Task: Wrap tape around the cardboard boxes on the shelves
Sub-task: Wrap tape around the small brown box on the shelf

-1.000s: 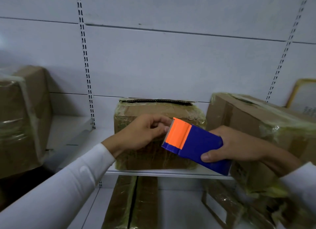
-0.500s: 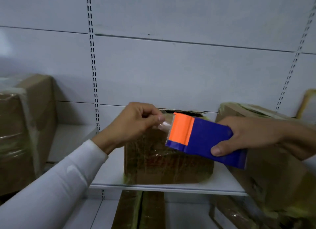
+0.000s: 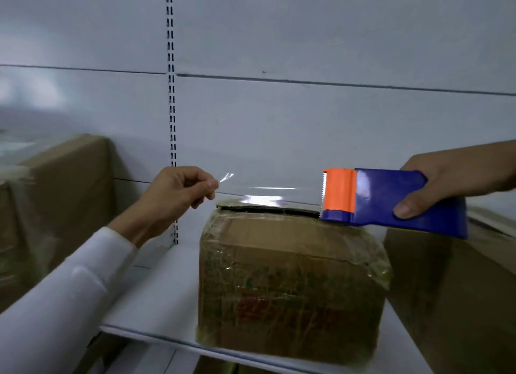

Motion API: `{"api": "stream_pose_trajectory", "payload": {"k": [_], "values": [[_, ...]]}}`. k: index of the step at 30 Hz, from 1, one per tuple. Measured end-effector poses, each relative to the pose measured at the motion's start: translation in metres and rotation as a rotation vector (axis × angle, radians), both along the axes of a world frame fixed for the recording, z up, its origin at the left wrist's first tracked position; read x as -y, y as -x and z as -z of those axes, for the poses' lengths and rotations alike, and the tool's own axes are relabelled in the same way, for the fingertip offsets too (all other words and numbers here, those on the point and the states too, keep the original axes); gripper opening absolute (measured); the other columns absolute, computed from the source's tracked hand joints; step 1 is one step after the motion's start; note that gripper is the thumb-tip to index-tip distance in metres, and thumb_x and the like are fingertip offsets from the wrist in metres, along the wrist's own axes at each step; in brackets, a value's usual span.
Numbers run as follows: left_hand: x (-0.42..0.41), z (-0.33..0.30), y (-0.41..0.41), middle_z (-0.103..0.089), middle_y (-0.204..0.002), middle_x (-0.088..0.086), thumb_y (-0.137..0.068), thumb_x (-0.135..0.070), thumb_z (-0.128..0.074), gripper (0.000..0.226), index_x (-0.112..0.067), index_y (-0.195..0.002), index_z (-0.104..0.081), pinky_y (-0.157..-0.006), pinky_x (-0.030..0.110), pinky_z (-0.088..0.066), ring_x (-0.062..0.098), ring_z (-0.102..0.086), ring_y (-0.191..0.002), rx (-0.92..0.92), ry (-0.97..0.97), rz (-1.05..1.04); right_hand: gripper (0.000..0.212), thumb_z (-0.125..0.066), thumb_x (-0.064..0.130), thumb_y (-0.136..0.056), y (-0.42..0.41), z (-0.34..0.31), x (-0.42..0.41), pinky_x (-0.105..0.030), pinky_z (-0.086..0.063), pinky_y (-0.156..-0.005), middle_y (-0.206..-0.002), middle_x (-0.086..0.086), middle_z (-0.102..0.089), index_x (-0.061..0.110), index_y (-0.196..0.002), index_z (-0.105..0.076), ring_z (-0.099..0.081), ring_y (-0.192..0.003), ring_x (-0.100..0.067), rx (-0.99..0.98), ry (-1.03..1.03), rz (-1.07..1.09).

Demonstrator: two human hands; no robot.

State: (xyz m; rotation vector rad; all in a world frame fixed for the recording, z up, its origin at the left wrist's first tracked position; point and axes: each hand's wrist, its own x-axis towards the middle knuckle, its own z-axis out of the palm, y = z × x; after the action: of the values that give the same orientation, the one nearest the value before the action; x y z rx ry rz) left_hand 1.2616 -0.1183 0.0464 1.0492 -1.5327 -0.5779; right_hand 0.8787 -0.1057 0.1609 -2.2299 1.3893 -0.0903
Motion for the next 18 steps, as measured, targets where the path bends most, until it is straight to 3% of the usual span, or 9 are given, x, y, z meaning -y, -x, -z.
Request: {"api": "stream_pose_trajectory", "payload": {"k": [7,13,18], "values": [[0.017,0.011,-0.014,-0.064,-0.063,0.004,-0.087,-0.008,-0.063,0.011,0.002,-0.084,-0.067,-0.051,0.017,-0.039,0.009,-0.046,-0.052,-0.047,-0.013,-0.076,0.047,-0.079,0.054,-0.053,-0.018,-0.004,0.047,-0.027,-0.051,-0.060,-0.083,-0.012,-0.075,0.017,-0.081,-0.074,-0.070,-0.069,-0.024,-0.039,-0.017,-0.107],[0.039,0.016,-0.027,-0.063,-0.063,0.005,-0.088,-0.004,-0.062,0.011,0.004,-0.084,-0.067,-0.050,0.018,-0.039,0.010,-0.045,-0.051,-0.061,-0.043,-0.098,0.057,-0.080,0.049,-0.053,-0.037,-0.002,0.074,-0.031,-0.053,-0.065,-0.090,-0.018,-0.075,0.006,-0.088,-0.074,-0.071,-0.075,-0.028,-0.049,-0.045,-0.069],[0.053,0.032,-0.033,-0.064,-0.063,0.004,-0.089,-0.005,-0.063,0.012,0.001,-0.079,-0.068,-0.050,0.018,-0.040,0.009,-0.047,-0.051,-0.015,-0.137,-0.074,0.050,-0.082,0.049,-0.051,-0.042,0.025,0.091,-0.025,-0.050,-0.057,-0.084,-0.015,-0.074,0.010,-0.082,-0.075,-0.069,-0.068,-0.021,-0.072,-0.119,-0.019]]}}
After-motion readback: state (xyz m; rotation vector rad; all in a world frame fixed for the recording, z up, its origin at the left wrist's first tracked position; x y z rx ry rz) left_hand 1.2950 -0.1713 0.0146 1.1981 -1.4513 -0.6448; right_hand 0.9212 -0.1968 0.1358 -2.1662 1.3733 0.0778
